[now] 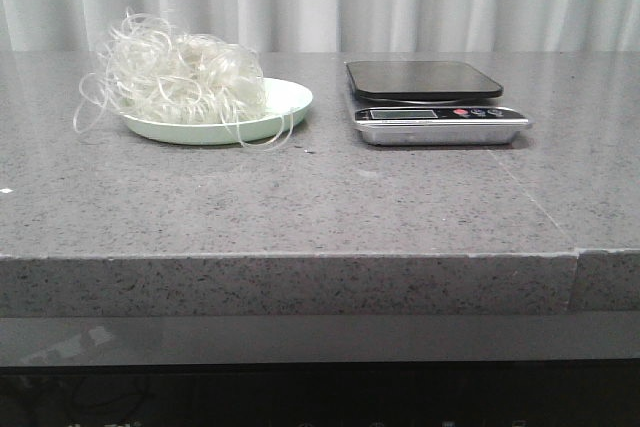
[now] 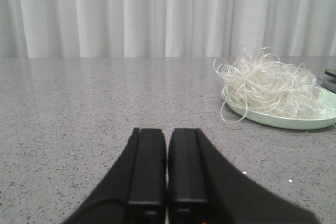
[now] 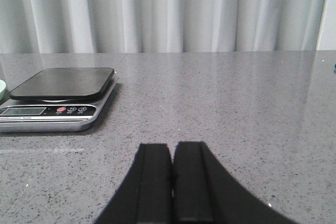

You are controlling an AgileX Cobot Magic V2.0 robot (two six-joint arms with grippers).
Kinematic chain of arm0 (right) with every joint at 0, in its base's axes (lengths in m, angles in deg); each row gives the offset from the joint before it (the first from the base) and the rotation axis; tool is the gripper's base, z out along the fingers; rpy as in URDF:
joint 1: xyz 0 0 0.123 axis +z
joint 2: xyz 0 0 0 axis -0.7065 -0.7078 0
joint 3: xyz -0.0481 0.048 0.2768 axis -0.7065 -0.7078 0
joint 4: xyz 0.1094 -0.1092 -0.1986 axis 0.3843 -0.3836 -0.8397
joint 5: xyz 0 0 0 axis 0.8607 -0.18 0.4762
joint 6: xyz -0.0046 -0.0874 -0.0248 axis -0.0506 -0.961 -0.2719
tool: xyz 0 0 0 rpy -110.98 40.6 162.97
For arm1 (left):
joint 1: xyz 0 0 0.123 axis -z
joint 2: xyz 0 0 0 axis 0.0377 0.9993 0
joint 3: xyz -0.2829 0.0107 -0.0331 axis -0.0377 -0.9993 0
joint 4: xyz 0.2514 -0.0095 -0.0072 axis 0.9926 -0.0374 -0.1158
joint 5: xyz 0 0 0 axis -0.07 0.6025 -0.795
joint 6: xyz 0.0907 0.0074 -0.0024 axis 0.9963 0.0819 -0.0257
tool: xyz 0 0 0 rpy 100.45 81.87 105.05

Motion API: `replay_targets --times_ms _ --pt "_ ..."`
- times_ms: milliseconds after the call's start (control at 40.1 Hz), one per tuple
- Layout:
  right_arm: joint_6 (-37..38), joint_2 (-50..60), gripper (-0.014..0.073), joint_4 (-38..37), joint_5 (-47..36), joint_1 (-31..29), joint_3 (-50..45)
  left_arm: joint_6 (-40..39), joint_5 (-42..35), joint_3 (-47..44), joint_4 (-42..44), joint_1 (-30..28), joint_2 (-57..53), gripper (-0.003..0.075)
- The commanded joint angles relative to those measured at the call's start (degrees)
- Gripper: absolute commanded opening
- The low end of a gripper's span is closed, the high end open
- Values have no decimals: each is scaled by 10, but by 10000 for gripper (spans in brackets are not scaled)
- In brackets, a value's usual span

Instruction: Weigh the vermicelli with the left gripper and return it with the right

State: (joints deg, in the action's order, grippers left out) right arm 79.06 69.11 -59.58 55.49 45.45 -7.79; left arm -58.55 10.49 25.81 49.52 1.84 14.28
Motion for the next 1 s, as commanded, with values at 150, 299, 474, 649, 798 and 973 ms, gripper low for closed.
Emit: replay_targets --times_ms 150,299,474,649,798,973 --pt "1 8 157 -6 -48 -2 2 1 -48 -21 -3 -1 -14 155" --pt "1 8 157 -6 -46 -2 2 1 -48 -21 -3 -1 -14 155" --pt "1 8 157 -6 -45 -2 2 1 -48 -21 -3 -1 -14 155" --pt "1 8 157 -6 -45 -2 2 1 -48 -21 -3 -1 -14 155" --pt "1 8 157 -6 -45 -2 2 1 -48 -21 -3 -10 -14 155" --pt "1 8 157 -6 -45 -2 2 1 -48 -21 -3 -14 -14 155"
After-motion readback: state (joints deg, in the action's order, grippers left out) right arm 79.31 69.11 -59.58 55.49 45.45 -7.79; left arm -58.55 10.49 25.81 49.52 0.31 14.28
